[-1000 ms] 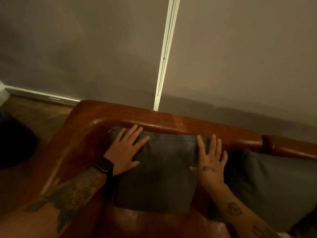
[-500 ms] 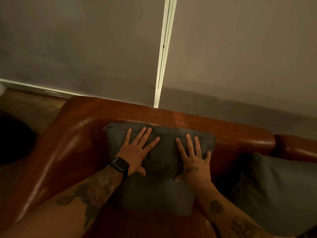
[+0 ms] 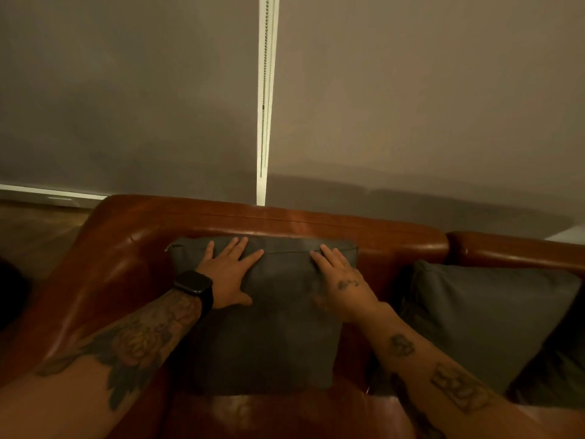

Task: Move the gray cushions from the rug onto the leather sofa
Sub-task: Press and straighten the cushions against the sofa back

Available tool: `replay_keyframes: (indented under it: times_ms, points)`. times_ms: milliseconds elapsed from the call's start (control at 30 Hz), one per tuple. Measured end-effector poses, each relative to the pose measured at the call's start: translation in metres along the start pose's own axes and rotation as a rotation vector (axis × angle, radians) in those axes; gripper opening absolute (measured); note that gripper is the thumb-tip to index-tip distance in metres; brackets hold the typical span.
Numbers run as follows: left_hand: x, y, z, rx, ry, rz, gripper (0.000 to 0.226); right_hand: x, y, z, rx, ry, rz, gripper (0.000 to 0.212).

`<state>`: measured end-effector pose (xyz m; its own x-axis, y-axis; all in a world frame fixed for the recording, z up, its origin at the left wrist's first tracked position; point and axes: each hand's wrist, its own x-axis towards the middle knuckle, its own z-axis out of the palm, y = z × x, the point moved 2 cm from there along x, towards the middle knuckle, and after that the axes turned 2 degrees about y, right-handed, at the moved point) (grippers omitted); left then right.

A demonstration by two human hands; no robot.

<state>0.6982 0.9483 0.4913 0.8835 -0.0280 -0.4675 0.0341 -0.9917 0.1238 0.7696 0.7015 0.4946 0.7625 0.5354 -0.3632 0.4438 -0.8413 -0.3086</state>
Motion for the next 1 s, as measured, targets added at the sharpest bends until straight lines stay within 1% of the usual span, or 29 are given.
replay_keyframes:
  times_ms: [67, 200, 300, 400, 500, 600, 700, 767, 867, 1000]
  points:
    - [-0.002, 0.012, -0.009, -0.009, 0.033, 0.001, 0.106, -0.015, 0.013, -0.01, 0.021, 0.034, 0.027, 0.093]
    - [0.006, 0.071, -0.027, -0.026, 0.138, 0.079, 0.102, -0.057, 0.065, -0.031, 0.071, 0.137, 0.094, 0.09]
    - [0.018, 0.132, -0.032, -0.021, 0.208, 0.168, 0.101, -0.091, 0.118, -0.039, 0.102, 0.178, 0.184, 0.089]
    - [0.032, 0.205, -0.03, -0.019, 0.259, 0.262, 0.099, -0.124, 0.181, -0.048, 0.073, 0.233, 0.261, 0.092]
    - [0.045, 0.28, -0.025, -0.027, 0.242, 0.335, 0.1, -0.151, 0.24, -0.054, 0.038, 0.276, 0.32, 0.098]
    - [0.06, 0.35, -0.02, 0.019, 0.225, 0.403, 0.102, -0.171, 0.296, -0.057, 0.041, 0.252, 0.387, 0.107]
    - [0.08, 0.406, -0.016, 0.036, 0.21, 0.392, 0.103, -0.181, 0.348, -0.058, 0.044, 0.231, 0.422, 0.108]
    - [0.093, 0.431, -0.01, 0.063, 0.179, 0.374, 0.105, -0.18, 0.373, -0.058, 0.043, 0.213, 0.436, 0.111]
    - [0.108, 0.451, 0.006, 0.136, 0.14, 0.374, 0.11, -0.172, 0.395, -0.057, 0.059, 0.162, 0.449, 0.122]
    - [0.134, 0.455, 0.025, 0.206, 0.106, 0.32, 0.119, -0.157, 0.418, -0.049, 0.094, 0.129, 0.421, 0.138]
